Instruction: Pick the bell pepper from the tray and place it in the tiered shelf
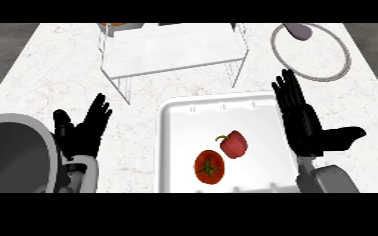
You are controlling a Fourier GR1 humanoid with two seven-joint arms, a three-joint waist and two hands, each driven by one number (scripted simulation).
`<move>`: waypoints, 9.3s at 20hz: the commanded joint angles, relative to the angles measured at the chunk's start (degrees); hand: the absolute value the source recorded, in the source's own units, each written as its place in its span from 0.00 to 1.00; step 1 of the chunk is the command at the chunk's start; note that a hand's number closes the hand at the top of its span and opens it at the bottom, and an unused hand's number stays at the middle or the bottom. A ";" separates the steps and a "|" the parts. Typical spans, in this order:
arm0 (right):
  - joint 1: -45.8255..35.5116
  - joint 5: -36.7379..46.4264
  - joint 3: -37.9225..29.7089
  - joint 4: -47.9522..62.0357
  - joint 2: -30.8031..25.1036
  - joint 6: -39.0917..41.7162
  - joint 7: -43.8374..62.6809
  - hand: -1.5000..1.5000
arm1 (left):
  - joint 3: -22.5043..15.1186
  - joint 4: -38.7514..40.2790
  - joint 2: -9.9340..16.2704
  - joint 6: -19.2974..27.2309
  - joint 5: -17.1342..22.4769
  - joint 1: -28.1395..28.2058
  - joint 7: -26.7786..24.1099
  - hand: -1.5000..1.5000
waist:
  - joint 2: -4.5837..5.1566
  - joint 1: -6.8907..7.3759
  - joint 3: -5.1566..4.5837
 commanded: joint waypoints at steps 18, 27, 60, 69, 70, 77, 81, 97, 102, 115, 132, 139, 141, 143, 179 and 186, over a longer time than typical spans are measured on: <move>7.05 18.61 0.22 -4.90 -16.73 3.78 -8.27 0.00 | 0.23 4.13 4.92 -13.05 -12.48 0.00 -0.68 0.50 | 0.77 -0.06 0.61; 5.30 33.86 10.57 -24.60 -31.76 6.77 24.55 0.00 | 1.80 6.72 3.60 -14.87 -14.64 -0.24 -0.24 0.50 | 0.51 -0.38 0.16; -11.23 81.42 33.05 -14.07 3.60 28.83 80.85 0.00 | 6.99 6.97 -3.01 -18.83 -21.44 2.18 -2.72 0.50 | 0.85 0.14 0.58; -4.30 87.60 30.91 -10.56 3.25 26.64 73.35 0.00 | 8.64 1.14 -4.19 -20.41 -23.23 1.01 5.98 0.50 | 0.82 0.20 0.64; -9.82 85.41 26.05 -5.60 5.21 28.99 70.84 0.00 | 10.13 6.09 -4.70 -21.71 -22.63 -0.40 1.62 0.50 | 0.95 0.32 0.62; -5.75 88.90 23.85 -5.27 3.59 26.51 65.15 0.00 | 9.89 7.36 -7.79 -21.22 -26.76 2.77 -3.14 0.50 | 0.91 0.17 0.62; -6.75 91.10 22.13 -1.50 7.99 28.08 64.81 0.00 | 12.78 4.66 -6.74 -23.41 -25.95 -0.72 2.29 0.50 | 0.91 0.26 0.63; -8.25 97.25 18.40 9.82 9.98 19.39 50.37 1.00 | 14.52 6.34 -10.09 -25.56 -29.26 0.67 0.71 0.50 | 0.93 0.35 0.64; -6.01 103.06 21.79 0.17 12.45 22.13 56.98 1.00 | 16.46 5.49 -8.95 -27.36 -28.79 0.22 1.08 0.50 | 0.85 0.13 0.62; -3.85 91.19 11.68 -26.75 13.95 39.79 65.30 1.00 | 17.33 5.74 -10.46 -27.74 -30.50 2.99 -0.66 0.50 | 0.75 -0.20 0.59; -41.39 87.29 -8.42 -19.06 14.87 35.83 68.57 1.00 | 17.22 2.44 -11.82 -28.10 -32.21 0.76 3.45 0.50 | 1.02 0.91 0.59; -54.57 88.89 -16.43 2.87 11.36 28.34 62.32 1.00 | 18.67 3.53 -11.80 -29.60 -31.83 2.02 1.80 0.50 | 1.24 1.57 0.58; -58.55 87.35 -19.21 7.27 10.95 26.97 60.83 1.00 | 18.01 8.60 -13.09 -27.70 -34.36 0.26 -3.35 0.50 | 1.38 1.29 0.55; -59.27 89.43 -19.06 15.96 10.51 20.76 57.59 1.00 | 18.65 2.35 -11.12 -30.50 -32.20 2.20 0.78 0.50 | 1.40 2.16 0.59; -72.95 56.43 -51.02 52.81 12.99 -22.39 21.19 0.00 | 15.50 3.53 -14.10 -28.79 -34.35 1.00 0.41 0.50 | 1.57 3.47 0.65; -66.07 56.56 -52.08 46.88 6.32 -26.14 23.95 0.00 | 18.81 4.47 -12.70 -27.68 -33.30 3.10 -0.30 0.50 | 0.35 -0.61 0.64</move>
